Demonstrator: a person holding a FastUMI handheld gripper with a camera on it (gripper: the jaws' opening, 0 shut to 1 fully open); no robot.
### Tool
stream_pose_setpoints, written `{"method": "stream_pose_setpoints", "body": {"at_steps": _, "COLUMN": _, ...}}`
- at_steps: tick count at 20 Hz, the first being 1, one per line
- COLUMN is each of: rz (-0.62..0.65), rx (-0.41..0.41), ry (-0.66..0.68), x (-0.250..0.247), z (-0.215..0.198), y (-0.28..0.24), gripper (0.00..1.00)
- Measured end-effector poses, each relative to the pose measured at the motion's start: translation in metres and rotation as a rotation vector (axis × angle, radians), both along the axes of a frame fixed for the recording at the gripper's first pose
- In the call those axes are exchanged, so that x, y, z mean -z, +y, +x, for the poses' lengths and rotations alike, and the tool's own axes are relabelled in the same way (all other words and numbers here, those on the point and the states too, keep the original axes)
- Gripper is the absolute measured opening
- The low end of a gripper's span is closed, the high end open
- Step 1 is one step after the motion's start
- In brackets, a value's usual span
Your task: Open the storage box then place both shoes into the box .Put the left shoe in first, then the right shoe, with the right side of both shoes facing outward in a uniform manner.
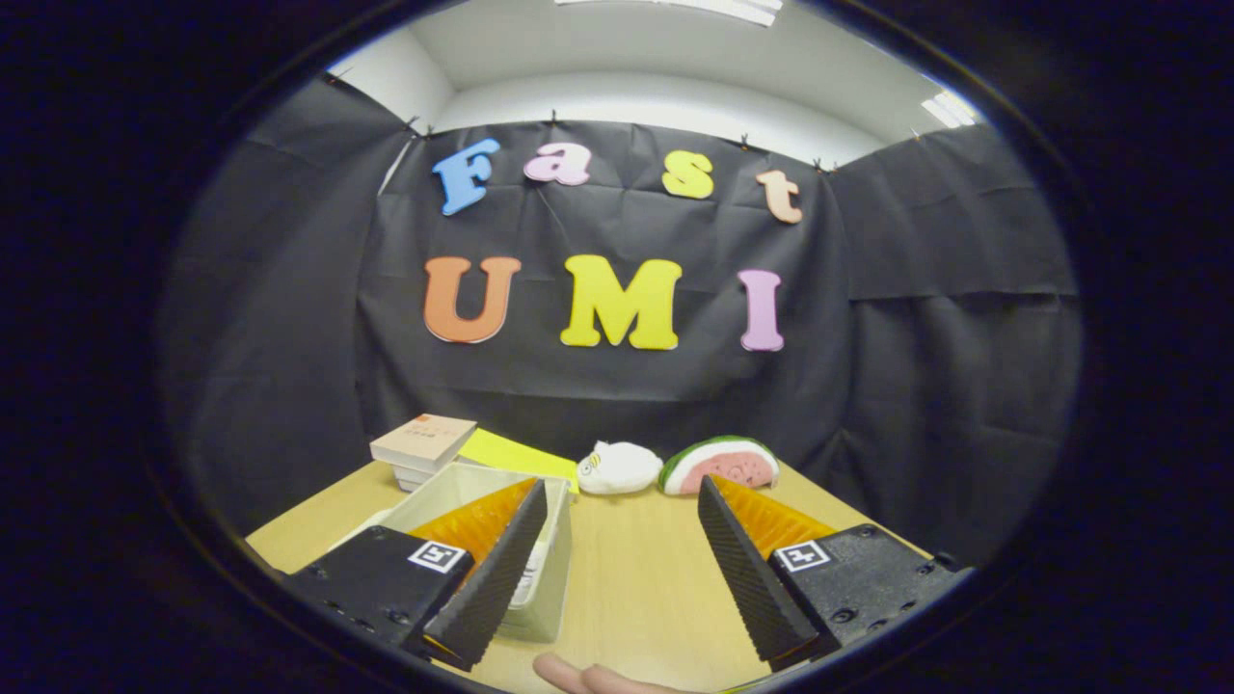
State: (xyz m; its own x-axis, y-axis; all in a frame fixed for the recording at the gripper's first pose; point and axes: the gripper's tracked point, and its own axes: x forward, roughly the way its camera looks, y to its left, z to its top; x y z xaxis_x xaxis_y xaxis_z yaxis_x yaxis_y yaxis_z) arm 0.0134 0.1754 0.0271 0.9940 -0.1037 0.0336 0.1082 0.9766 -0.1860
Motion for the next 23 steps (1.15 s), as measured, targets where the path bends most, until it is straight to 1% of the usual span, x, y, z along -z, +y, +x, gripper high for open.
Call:
{"method": "stream_pose_setpoints", "body": {"at_steps": 1, "rz": -0.014, "rx": 0.025, "ry": -0.038, "x": -0.003, "z": -0.001, "y": -0.006, "gripper": 1.0}}
{"method": "stream_pose_setpoints", "body": {"at_steps": 2, "rz": -0.015, "rx": 0.032, "ry": -0.059, "x": -0.004, "z": -0.004, "y": -0.008, "gripper": 1.0}}
{"method": "stream_pose_setpoints", "body": {"at_steps": 5, "rz": 0.031, "rx": -0.008, "ry": -0.054, "x": 0.003, "z": -0.009, "y": -0.004, "gripper": 1.0}}
{"method": "stream_pose_setpoints", "body": {"at_steps": 8, "rz": 0.071, "rx": -0.041, "ry": -0.015, "x": 0.017, "z": -0.007, "y": -0.008, "gripper": 1.0}}
{"method": "stream_pose_setpoints", "body": {"at_steps": 15, "rz": 0.081, "rx": -0.032, "ry": 0.005, "x": 0.027, "z": -0.008, "y": -0.021, "gripper": 1.0}}
{"method": "stream_pose_setpoints", "body": {"at_steps": 18, "rz": 0.096, "rx": -0.031, "ry": -0.02, "x": 0.022, "z": -0.016, "y": -0.022, "gripper": 1.0}}
{"method": "stream_pose_setpoints", "body": {"at_steps": 20, "rz": 0.101, "rx": -0.025, "ry": -0.032, "x": 0.02, "z": -0.029, "y": -0.026, "gripper": 1.0}}
{"method": "stream_pose_setpoints", "body": {"at_steps": 23, "rz": 0.111, "rx": -0.019, "ry": -0.032, "x": 0.022, "z": -0.033, "y": -0.027, "gripper": 1.0}}
